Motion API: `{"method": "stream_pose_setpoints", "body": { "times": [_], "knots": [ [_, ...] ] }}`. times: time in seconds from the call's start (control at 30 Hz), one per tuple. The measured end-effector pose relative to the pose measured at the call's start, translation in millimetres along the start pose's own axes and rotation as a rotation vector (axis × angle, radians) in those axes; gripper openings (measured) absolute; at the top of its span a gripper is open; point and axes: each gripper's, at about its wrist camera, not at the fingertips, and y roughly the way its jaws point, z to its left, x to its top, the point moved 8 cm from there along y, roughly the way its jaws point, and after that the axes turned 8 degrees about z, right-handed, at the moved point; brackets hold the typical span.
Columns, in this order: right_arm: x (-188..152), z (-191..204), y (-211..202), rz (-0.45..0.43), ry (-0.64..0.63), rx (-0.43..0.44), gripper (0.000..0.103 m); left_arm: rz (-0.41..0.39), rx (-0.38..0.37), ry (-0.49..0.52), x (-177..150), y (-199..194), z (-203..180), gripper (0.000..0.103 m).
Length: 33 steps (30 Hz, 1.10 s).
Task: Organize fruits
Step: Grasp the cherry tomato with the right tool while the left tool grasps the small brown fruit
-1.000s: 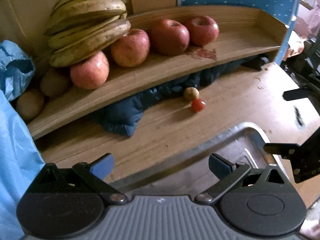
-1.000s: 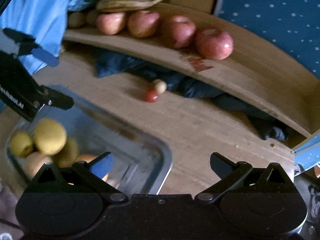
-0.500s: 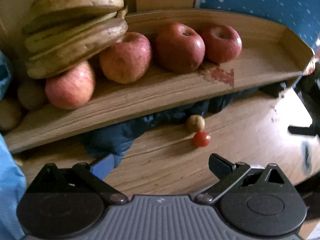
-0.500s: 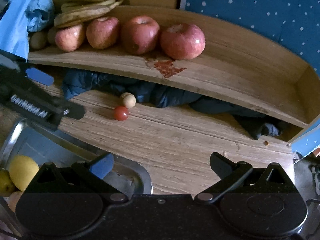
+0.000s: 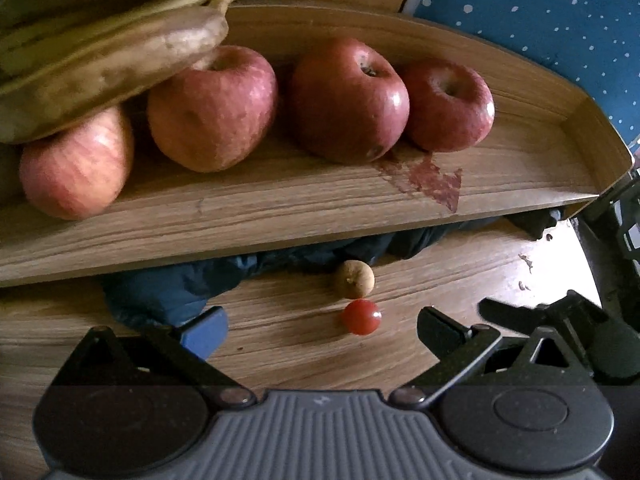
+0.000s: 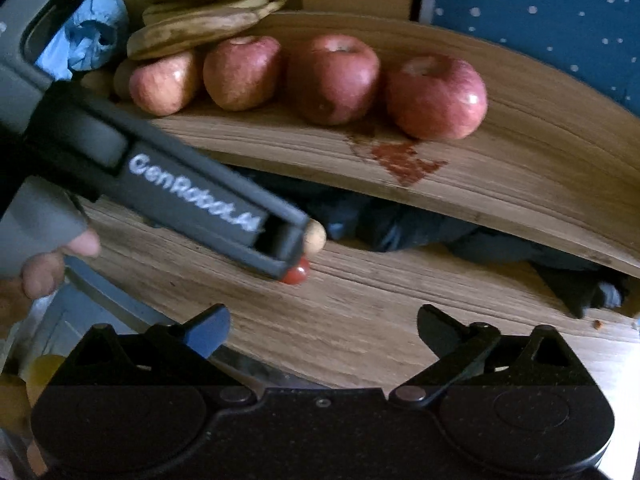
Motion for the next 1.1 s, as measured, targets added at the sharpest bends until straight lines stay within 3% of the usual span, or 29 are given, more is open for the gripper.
{"method": "stream_pose_setpoints", "body": {
  "times": [0.4, 1.1],
  "knots": [
    [4.2, 3.8, 13.7, -0.005, 0.023, 0.068, 0.066, -0.004, -0.058, -0.040, 10.8, 13.9, -4.0, 0.090],
    [12.6, 11.1, 30.3, -0.015, 0.006, 0.103, 0.054, 0.022, -0.088, -0.060, 18.3, 31.9, -5.8, 0.055]
  ]
}}
